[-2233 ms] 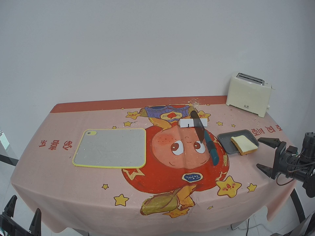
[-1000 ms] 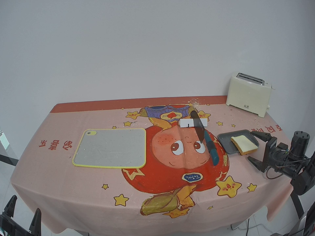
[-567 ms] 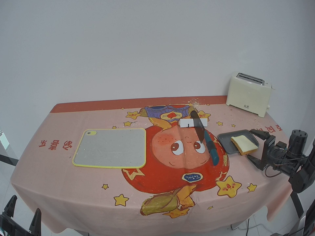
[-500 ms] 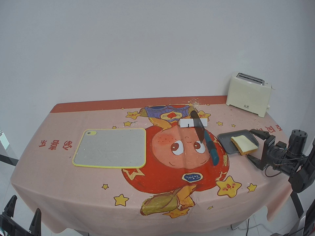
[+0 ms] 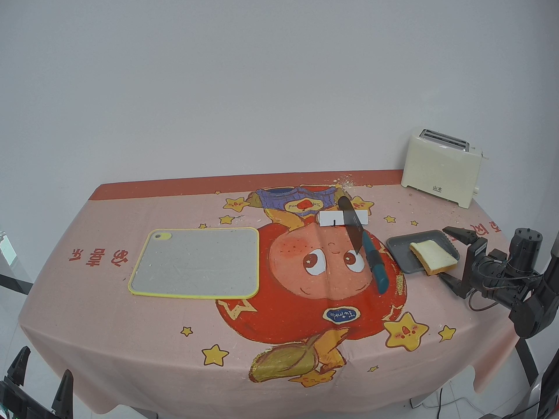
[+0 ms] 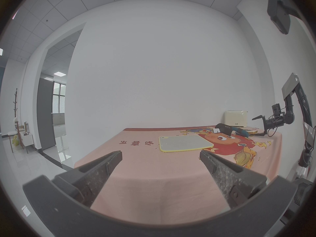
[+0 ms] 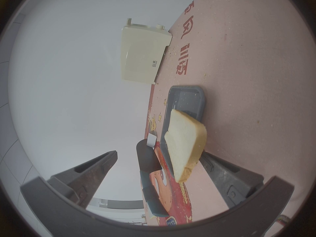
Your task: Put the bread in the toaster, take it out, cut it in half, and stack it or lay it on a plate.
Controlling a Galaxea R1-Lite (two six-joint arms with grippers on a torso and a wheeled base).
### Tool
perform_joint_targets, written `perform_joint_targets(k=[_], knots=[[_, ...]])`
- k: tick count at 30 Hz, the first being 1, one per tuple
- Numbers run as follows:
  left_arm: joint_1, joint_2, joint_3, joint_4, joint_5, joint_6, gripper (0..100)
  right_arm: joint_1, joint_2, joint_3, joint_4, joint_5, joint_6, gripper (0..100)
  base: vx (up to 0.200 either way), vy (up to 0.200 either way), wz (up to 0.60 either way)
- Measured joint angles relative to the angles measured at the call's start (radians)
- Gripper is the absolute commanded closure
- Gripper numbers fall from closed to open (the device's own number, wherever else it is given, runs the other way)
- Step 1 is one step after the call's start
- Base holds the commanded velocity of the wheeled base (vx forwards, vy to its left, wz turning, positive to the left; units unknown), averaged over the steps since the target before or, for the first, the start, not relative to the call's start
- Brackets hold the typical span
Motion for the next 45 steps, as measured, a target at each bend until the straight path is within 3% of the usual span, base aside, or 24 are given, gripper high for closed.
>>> perform_joint_targets(k=[6, 7, 24, 29, 31, 35, 38, 45], knots=[[-0.001, 0.0, 0.0, 0.0, 0.0, 0.0, 0, -0.001, 0.016, -0.008, 0.0, -0.002, 0.0, 0, 0.0, 0.0, 0.0], [-0.001, 0.0, 0.0, 0.0, 0.0, 0.0, 0, -0.001, 0.017, -0.009, 0.0, -0.002, 0.0, 100, 0.0, 0.0, 0.0], [-0.001, 0.0, 0.0, 0.0, 0.0, 0.0, 0, 0.016, 0.029, 0.014, 0.001, -0.004, -0.004, 100, 0.0, 0.0, 0.0], [0.0, 0.0, 0.0, 0.0, 0.0, 0.0, 0, 0.017, 0.028, 0.016, -0.001, -0.024, -0.017, 100, 0.0, 0.0, 0.0], [0.0, 0.0, 0.0, 0.0, 0.0, 0.0, 0, 0.017, 0.025, 0.02, -0.008, -0.039, -0.057, 100, 0.0, 0.0, 0.0], [0.0, 0.0, 0.0, 0.0, 0.0, 0.0, 0, 0.017, 0.02, 0.051, -0.072, -0.064, -0.209, 100, 0.0, 0.0, 0.0], [0.0, 0.0, 0.0, 0.0, 0.0, 0.0, 0, 0.017, 0.015, 0.087, -0.147, -0.074, -0.283, 100, 0.0, 0.0, 0.0], [-0.001, 0.0, 0.0, 0.0, 0.0, 0.0, 0, 0.016, -0.058, 0.124, -0.157, -0.076, -0.369, 100, 0.0, 0.0, 0.0]])
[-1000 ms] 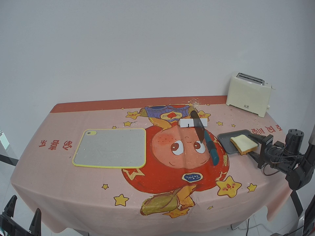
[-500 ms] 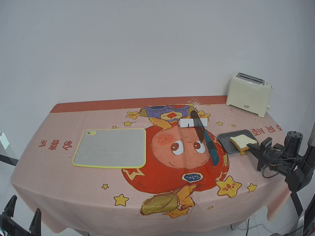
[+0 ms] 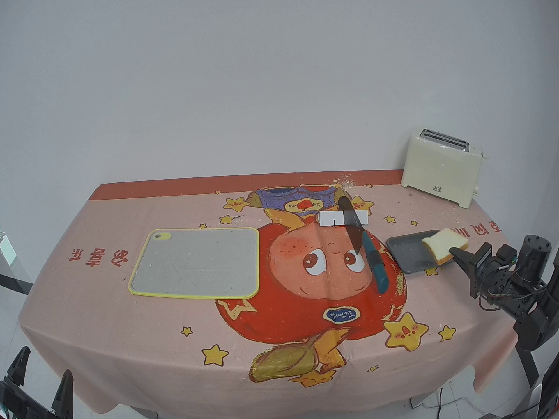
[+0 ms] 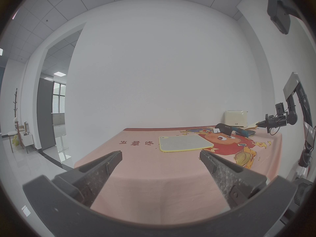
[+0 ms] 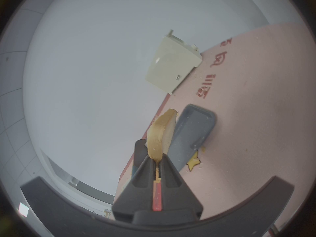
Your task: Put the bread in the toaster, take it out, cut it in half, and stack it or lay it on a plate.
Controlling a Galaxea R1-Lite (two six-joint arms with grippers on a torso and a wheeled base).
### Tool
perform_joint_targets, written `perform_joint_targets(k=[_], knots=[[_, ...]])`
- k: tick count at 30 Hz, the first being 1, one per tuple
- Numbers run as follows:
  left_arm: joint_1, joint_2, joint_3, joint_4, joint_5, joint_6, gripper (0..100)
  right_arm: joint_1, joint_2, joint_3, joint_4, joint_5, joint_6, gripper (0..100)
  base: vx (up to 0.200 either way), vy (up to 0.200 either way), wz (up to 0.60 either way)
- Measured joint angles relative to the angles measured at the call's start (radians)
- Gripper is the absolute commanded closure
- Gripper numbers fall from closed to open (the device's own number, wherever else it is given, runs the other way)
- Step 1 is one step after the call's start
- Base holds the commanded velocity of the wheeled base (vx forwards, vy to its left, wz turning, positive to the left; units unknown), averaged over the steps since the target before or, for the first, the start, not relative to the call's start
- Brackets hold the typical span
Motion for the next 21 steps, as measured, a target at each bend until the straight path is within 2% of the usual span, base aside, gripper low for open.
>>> perform_joint_targets(k=[2, 10, 13, 16, 18, 21], knots=[[0.0, 0.0, 0.0, 0.0, 0.0, 0.0, 0, 0.0, -0.028, 0.002, 0.0, 0.001, -0.048, 100, 0.0, 0.0, 0.0], [0.001, 0.0, 0.0, 0.0, 0.0, 0.0, 0, -0.002, -0.134, 0.007, 0.0, 0.013, -0.304, 100, 0.0, 0.0, 0.0], [0.001, 0.0, 0.0, 0.0, 0.0, 0.0, 0, -0.006, -0.169, -0.003, 0.0, 0.061, -0.417, 100, 0.0, 0.0, 0.0], [0.0, 0.0, 0.0, 0.0, 0.0, 0.0, 0, -0.01, -0.208, -0.03, 0.002, 0.16, -0.493, 100, 0.0, 0.0, 0.0], [0.0, 0.0, 0.0, 0.0, 0.0, 0.0, 0, -0.011, -0.233, -0.064, 0.013, 0.2, -0.516, 100, 0.0, 0.0, 0.0], [0.001, 0.0, 0.0, 0.0, 0.0, 0.0, 0, -0.011, -0.267, -0.121, 0.074, 0.224, -0.544, 100, 0.0, 0.0, 0.0]])
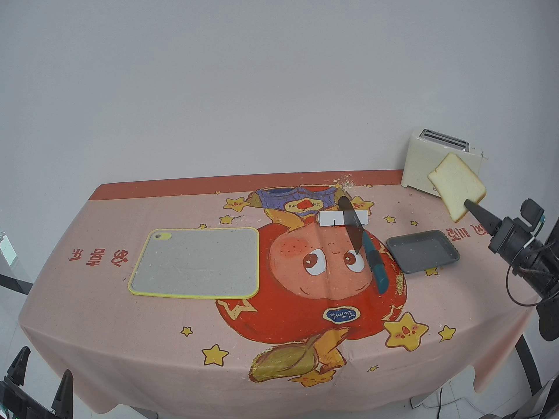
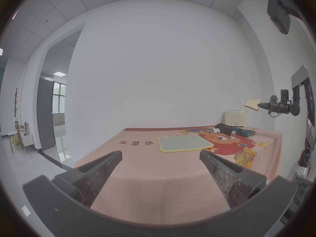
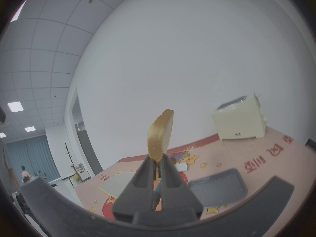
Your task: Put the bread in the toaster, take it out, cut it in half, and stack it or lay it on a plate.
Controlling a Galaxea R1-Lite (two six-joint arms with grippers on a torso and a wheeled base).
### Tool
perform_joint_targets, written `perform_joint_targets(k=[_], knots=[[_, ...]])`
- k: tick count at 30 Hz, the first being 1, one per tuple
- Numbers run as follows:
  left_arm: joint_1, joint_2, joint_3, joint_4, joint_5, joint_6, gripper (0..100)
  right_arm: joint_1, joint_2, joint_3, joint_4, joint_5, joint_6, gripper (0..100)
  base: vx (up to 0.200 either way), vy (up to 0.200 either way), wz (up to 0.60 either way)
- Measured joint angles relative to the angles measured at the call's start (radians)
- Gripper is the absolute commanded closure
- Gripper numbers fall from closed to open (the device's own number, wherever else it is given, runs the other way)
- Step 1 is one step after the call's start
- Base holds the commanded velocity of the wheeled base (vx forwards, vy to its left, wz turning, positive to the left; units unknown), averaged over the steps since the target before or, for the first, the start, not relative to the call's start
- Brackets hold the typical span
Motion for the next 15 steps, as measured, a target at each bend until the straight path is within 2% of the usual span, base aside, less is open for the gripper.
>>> perform_joint_targets(k=[3, 6, 9, 12, 14, 15], knots=[[0.0, 0.0, 0.0, 0.0, 0.0, 0.0, 0, 0.0, -0.031, -0.072, 0.136, 0.008, -0.023, 100, 0.0, 0.0, 0.0], [0.0, 0.0, 0.0, 0.0, 0.0, 0.0, 0, 0.0, -0.063, -0.156, 0.326, 0.019, -0.052, 100, 0.0, 0.0, 0.0], [-0.001, 0.0, 0.0, 0.0, 0.0, 0.0, 0, -0.003, -0.094, -0.242, 0.517, 0.041, -0.11, 100, 0.0, 0.0, 0.0], [-0.001, 0.0, 0.0, 0.0, 0.0, 0.0, 0, -0.014, -0.121, -0.321, 0.667, 0.067, -0.222, 100, 0.0, 0.0, 0.0], [0.0, 0.0, 0.0, 0.0, 0.0, -0.001, 0, -0.032, -0.139, -0.383, 0.743, 0.097, -0.328, 100, 0.0, 0.0, 0.0], [0.0, 0.0, 0.0, 0.0, 0.0, -0.001, 0, -0.038, -0.143, -0.402, 0.76, 0.105, -0.357, 100, 0.0, 0.0, 0.0]])
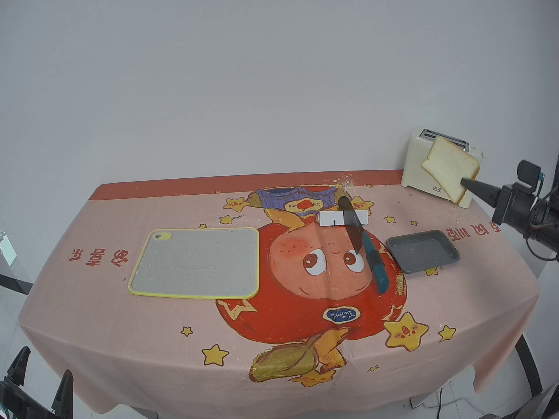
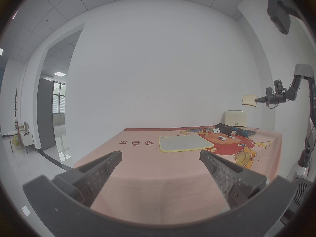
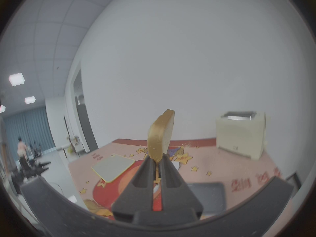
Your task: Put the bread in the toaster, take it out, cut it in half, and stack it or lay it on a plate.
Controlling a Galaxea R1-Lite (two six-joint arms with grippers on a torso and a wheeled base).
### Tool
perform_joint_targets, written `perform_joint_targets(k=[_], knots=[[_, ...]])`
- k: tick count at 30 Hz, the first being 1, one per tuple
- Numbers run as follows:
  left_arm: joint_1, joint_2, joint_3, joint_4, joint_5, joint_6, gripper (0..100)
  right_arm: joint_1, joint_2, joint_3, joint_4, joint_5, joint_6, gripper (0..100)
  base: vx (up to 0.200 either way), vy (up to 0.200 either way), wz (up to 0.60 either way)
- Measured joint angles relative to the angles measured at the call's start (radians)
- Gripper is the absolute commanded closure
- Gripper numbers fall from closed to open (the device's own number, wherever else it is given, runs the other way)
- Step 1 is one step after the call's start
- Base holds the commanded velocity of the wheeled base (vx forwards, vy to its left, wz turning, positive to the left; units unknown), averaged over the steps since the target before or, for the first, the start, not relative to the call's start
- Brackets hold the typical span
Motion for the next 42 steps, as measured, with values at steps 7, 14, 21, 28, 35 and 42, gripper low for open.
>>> perform_joint_targets(k=[7, 14, 21, 28, 35, 42], knots=[[0.0, 0.0, 0.0, 0.0, 0.005, -0.003, 0, -0.046, -0.002, -0.138, 0.065, 0.044, -0.202, 100, 0.0, -0.114, 0.0], [0.0, 0.0, 0.0, 0.0, 0.026, -0.007, 0, -0.061, 0.058, -0.239, 0.071, 0.053, -0.309, 100, 0.0, -0.2, 0.0], [0.0, 0.0, 0.0, 0.0, 0.029, -0.007, 0, -0.093, 0.129, -0.3, 0.073, 0.077, -0.368, 100, 0.0, -0.2, 0.0], [0.0, 0.0, 0.0, 0.0, 0.03, -0.009, 0, -0.101, 0.173, -0.335, 0.073, 0.096, -0.369, 100, 0.029, -0.086, 0.0], [0.0, 0.0, 0.0, 0.0, 0.03, -0.021, 0, -0.102, 0.204, -0.344, 0.073, 0.096, -0.369, 100, 0.2, 0.0, 0.0], [0.0, 0.0, 0.0, 0.0, 0.03, -0.02, 0, -0.12, 0.235, -0.38, 0.076, 0.098, -0.369, 100, 0.029, 0.0, 0.0]])
